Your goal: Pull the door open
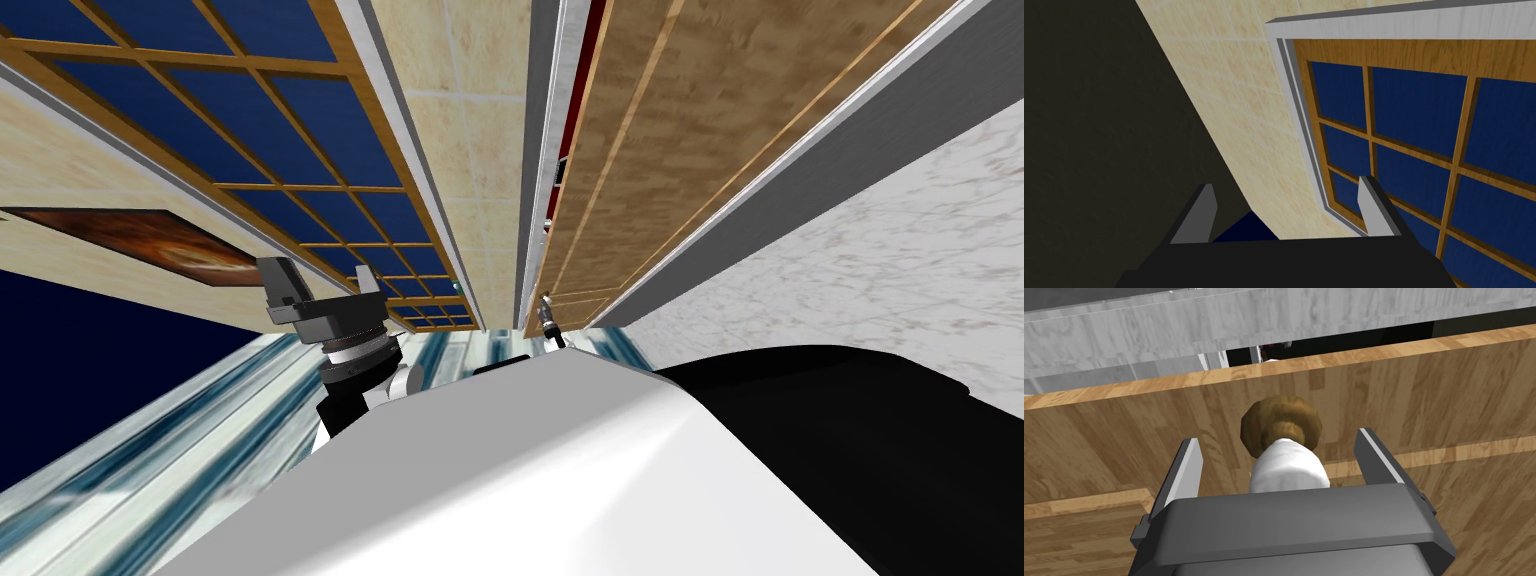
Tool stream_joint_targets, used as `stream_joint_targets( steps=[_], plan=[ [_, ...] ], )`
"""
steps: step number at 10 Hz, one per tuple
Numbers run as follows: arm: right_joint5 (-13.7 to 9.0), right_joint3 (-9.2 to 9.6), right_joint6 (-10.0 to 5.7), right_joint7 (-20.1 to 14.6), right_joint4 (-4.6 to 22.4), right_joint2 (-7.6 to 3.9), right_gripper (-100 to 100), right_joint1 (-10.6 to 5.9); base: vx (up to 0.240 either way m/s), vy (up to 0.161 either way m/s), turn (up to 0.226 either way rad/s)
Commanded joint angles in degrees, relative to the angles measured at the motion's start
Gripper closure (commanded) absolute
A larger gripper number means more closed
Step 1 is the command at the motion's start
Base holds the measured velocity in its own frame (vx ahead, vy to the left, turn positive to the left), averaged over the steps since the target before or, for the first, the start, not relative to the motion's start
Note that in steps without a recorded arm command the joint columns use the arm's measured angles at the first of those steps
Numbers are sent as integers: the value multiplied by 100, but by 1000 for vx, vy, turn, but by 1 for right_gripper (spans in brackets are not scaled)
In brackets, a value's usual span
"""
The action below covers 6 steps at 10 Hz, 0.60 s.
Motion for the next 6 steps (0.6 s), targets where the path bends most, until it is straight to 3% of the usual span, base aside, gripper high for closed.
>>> stream_joint_targets(
  steps=[1, 5, 6],
  plan=[
    [-68, 22, -14, -212, 25, -5, -100, -20, -53, -22, 32],
    [-415, 140, -22, -826, 34, -30, -100, -54, -50, -18, 55],
    [-415, 140, -22, -920, 34, -30, -100, -54, -47, -25, 45]
  ],
)
